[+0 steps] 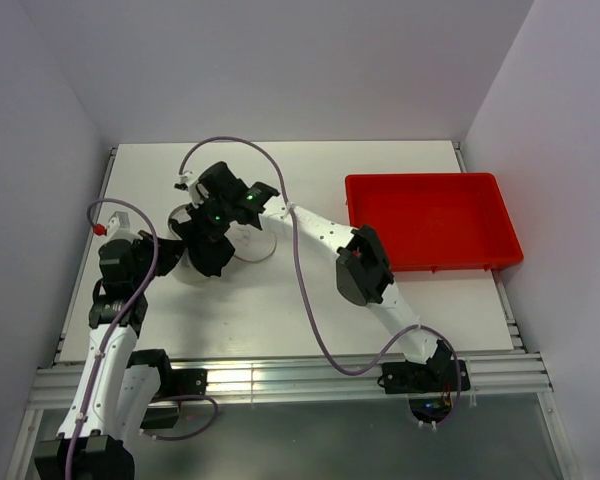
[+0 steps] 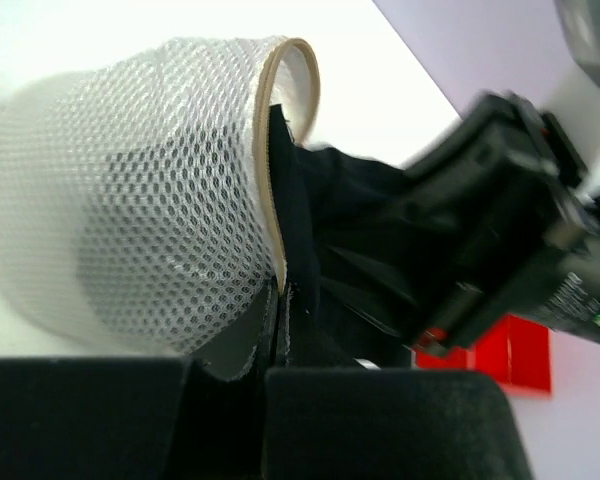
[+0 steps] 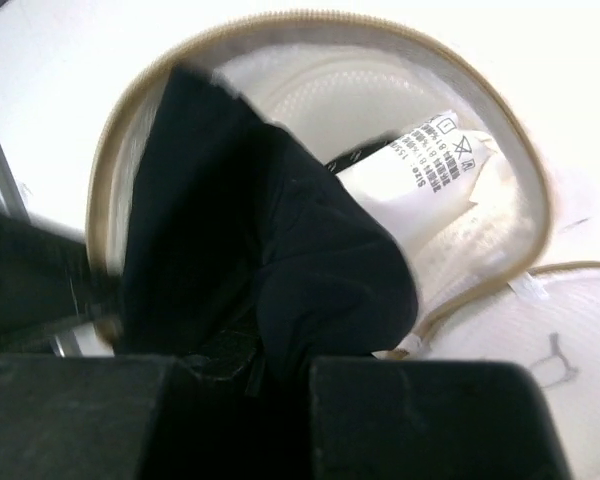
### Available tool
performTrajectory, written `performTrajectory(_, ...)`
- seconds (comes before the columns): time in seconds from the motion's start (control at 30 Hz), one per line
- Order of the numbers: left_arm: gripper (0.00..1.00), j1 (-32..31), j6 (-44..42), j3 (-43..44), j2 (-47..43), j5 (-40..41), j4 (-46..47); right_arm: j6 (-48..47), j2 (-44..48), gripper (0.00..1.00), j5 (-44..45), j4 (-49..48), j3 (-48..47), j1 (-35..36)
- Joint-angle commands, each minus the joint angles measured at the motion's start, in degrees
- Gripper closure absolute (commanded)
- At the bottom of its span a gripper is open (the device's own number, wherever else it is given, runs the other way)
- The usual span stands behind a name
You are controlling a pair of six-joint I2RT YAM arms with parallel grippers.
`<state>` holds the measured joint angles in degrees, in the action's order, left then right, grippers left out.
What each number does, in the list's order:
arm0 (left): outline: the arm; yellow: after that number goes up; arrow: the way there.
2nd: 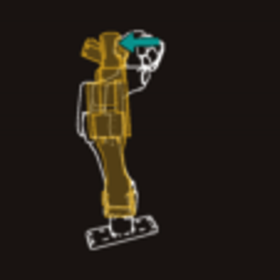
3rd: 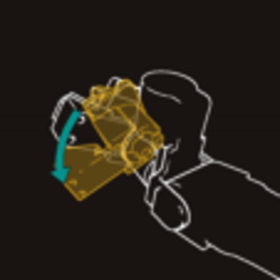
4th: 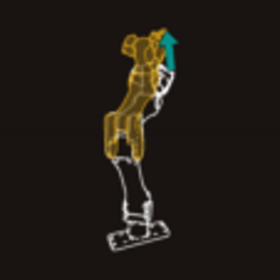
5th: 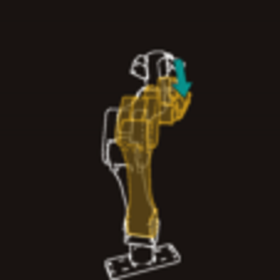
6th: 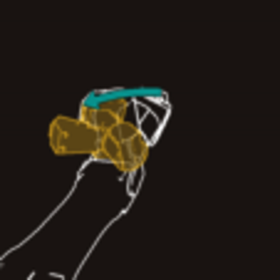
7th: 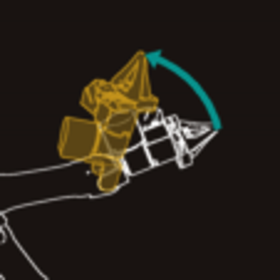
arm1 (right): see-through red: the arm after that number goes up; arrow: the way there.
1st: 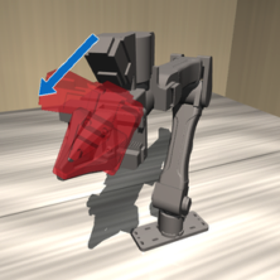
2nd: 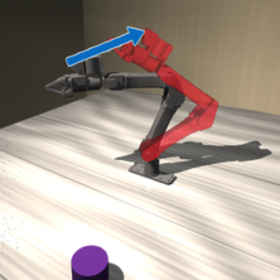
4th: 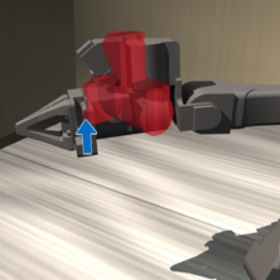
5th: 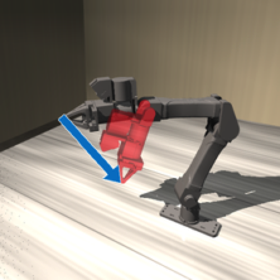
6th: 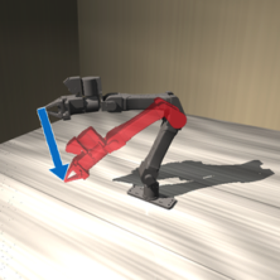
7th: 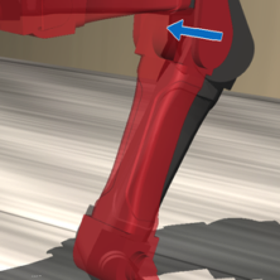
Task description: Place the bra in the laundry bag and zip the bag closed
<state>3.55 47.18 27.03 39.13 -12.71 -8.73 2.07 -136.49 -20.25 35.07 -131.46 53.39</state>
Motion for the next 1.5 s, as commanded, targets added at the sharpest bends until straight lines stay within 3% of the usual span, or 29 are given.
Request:
performTrajectory(0.0, 1.0, -0.6, 0.7, -1.3, -0.2, -10.9, 8.2, 7.0, 0.1, 1.0, 1.9, -8.3, 3.5, 1.7)
performTrajectory(0.17, 1.0, -1.0, 2.2, -4.1, -0.5, -16.8, 8.1, 22.9, 6.9, 1.0, 8.8, -27.3, 15.2, 1.5)
performTrajectory(0.4, 1.0, -2.0, 1.3, -4.9, -2.0, -18.1, 3.8, 38.5, 12.8, 1.0, 18.0, -37.6, 22.5, -1.0)
performTrajectory(0.8, 1.0, -2.9, -1.2, -1.9, -0.2, -19.2, 1.4, 42.4, 22.0, 1.0, 16.0, -45.1, 33.5, -4.0)
performTrajectory(0.93, 1.0, -3.0, -1.0, -1.3, 2.3, -20.2, 3.4, 41.3, 28.0, 1.0, 17.0, -47.1, 41.6, -4.2)
performTrajectory(1.03, 1.0, -6.9, 0.4, -0.8, 4.8, -20.7, 7.3, 40.9, 34.7, 1.0, 17.9, -48.8, 49.8, -4.3)
performTrajectory(1.23, 1.0, -23.7, 2.8, 2.9, 13.8, -18.2, 16.5, 43.0, 46.8, 1.0, 19.3, -52.6, 62.8, -4.9)
performTrajectory(1.33, 1.0, -27.9, 3.6, 1.2, 12.4, -15.6, 19.9, 40.7, 49.5, 1.0, 19.6, -49.1, 65.3, -4.3)
performTrajectory(1.47, 1.0, -28.0, 3.9, -3.0, 2.5, -7.4, 15.6, 38.6, 45.8, 1.0, 16.5, -47.7, 66.9, -3.6)
